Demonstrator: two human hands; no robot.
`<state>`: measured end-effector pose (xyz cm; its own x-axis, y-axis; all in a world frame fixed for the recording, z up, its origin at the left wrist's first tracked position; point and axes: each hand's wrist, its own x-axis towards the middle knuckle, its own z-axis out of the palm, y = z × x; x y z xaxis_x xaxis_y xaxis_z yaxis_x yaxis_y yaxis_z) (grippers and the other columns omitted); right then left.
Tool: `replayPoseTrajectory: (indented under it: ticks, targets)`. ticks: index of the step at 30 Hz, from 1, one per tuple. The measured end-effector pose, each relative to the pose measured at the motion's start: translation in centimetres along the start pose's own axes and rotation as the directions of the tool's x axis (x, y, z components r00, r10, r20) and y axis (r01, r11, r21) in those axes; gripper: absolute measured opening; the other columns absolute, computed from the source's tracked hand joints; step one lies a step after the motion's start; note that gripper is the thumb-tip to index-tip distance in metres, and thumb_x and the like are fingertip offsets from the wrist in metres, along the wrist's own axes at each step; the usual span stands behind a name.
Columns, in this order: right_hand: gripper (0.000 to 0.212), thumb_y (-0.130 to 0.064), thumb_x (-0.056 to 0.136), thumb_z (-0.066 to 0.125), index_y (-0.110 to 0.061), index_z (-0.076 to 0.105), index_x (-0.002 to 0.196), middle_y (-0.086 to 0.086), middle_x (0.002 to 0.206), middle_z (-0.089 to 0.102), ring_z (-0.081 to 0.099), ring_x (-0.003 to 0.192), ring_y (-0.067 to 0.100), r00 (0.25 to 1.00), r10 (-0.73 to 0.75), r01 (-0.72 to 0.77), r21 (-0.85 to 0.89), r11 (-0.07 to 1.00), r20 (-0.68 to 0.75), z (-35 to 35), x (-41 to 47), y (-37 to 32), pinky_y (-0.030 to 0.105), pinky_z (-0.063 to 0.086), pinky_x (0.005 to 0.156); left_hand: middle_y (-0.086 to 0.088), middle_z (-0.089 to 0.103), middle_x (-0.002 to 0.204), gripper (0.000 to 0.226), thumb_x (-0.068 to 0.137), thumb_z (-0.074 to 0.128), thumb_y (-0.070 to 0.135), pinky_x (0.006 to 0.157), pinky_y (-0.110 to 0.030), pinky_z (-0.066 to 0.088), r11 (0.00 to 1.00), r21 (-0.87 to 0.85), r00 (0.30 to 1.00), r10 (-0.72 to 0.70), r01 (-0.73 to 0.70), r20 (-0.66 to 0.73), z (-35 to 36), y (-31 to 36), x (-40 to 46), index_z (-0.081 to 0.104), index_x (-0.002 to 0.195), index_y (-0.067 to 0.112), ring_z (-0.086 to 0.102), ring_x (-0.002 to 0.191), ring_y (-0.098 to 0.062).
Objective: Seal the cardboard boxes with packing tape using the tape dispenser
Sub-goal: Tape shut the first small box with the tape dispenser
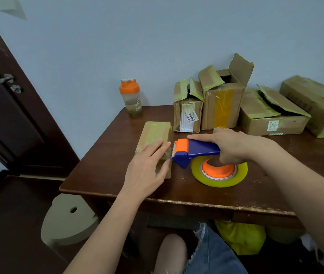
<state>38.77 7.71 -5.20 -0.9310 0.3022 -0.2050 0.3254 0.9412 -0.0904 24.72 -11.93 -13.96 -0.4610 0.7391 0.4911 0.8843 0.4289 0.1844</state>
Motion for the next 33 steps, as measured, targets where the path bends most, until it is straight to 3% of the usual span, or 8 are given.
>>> replayPoseTrajectory:
  ticks: [4, 10, 15, 25, 28, 33]
  targets:
    - [0.092, -0.011, 0.09, 0.053, -0.061, -0.003, 0.144, -0.001, 0.099, 0.036, 0.042, 0.09, 0.021, 0.999, -0.021, 0.02, -0.026, 0.999, -0.03, -0.4, -0.9, 0.7, 0.038, 0.035, 0.076, 0.001, 0.062, 0.132, 0.046, 0.088, 0.071, 0.035, 0.092, -0.031, 0.044, 0.994, 0.11, 0.998, 0.004, 0.003, -0.061, 0.6, 0.4, 0.2, 0.06, 0.132, 0.026, 0.062, 0.116, -0.023]
    - [0.094, -0.01, 0.089, 0.053, -0.062, -0.004, 0.143, -0.002, 0.099, 0.035, 0.042, 0.091, 0.021, 0.999, -0.031, 0.029, -0.057, 0.998, -0.044, -0.5, -1.7, 1.3, 0.037, 0.034, 0.076, 0.003, 0.06, 0.135, 0.044, 0.09, 0.067, 0.034, 0.093, -0.036, 0.049, 0.995, 0.094, 0.999, -0.015, 0.019, -0.039, 0.4, 0.9, 0.5, 0.059, 0.133, 0.028, 0.059, 0.121, -0.024]
    - [0.094, -0.013, 0.089, 0.055, -0.062, -0.005, 0.143, -0.003, 0.101, 0.036, 0.042, 0.093, 0.019, 0.996, -0.047, 0.04, -0.1, 0.994, -0.07, -0.8, -1.9, 1.3, 0.036, 0.035, 0.076, 0.006, 0.051, 0.145, 0.046, 0.095, 0.059, 0.039, 0.099, -0.039, 0.046, 0.997, 0.039, 0.997, -0.073, 0.071, 0.038, 0.0, 0.8, 0.6, 0.051, 0.14, 0.033, 0.048, 0.133, -0.021]
    - [0.085, -0.019, 0.091, 0.052, -0.062, 0.001, 0.143, -0.001, 0.101, 0.04, 0.047, 0.094, 0.022, 1.0, 0.026, -0.026, -0.142, 0.989, -0.006, -1.1, -1.9, 0.0, 0.034, 0.039, 0.071, 0.012, 0.043, 0.15, 0.047, 0.096, 0.054, 0.04, 0.105, -0.037, 0.041, 0.995, 0.008, 0.991, -0.101, 0.1, 0.093, -0.7, 1.0, 0.7, 0.045, 0.143, 0.038, 0.039, 0.139, -0.016]
    - [0.079, -0.022, 0.09, 0.052, -0.062, 0.009, 0.143, -0.004, 0.093, 0.038, 0.047, 0.094, 0.024, 0.998, 0.042, -0.049, -0.206, 0.977, -0.037, -1.5, -1.3, -1.2, 0.036, 0.042, 0.069, 0.012, 0.044, 0.149, 0.049, 0.096, 0.056, 0.035, 0.107, -0.037, 0.039, 0.996, -0.038, 0.99, -0.081, 0.086, 0.118, -1.0, 0.6, 0.8, 0.044, 0.143, 0.038, 0.039, 0.139, -0.016]
    - [0.076, -0.017, 0.089, 0.049, -0.06, 0.017, 0.143, -0.002, 0.103, 0.039, 0.043, 0.094, 0.026, 0.997, 0.082, -0.076, -0.302, 0.95, 0.01, -2.3, -0.5, -3.3, 0.038, 0.044, 0.071, 0.016, 0.034, 0.154, 0.06, 0.096, 0.055, 0.021, 0.113, -0.034, 0.03, 0.995, -0.048, 0.968, -0.075, 0.089, 0.238, -2.0, 0.4, 1.2, 0.033, 0.149, 0.038, 0.03, 0.144, -0.013]
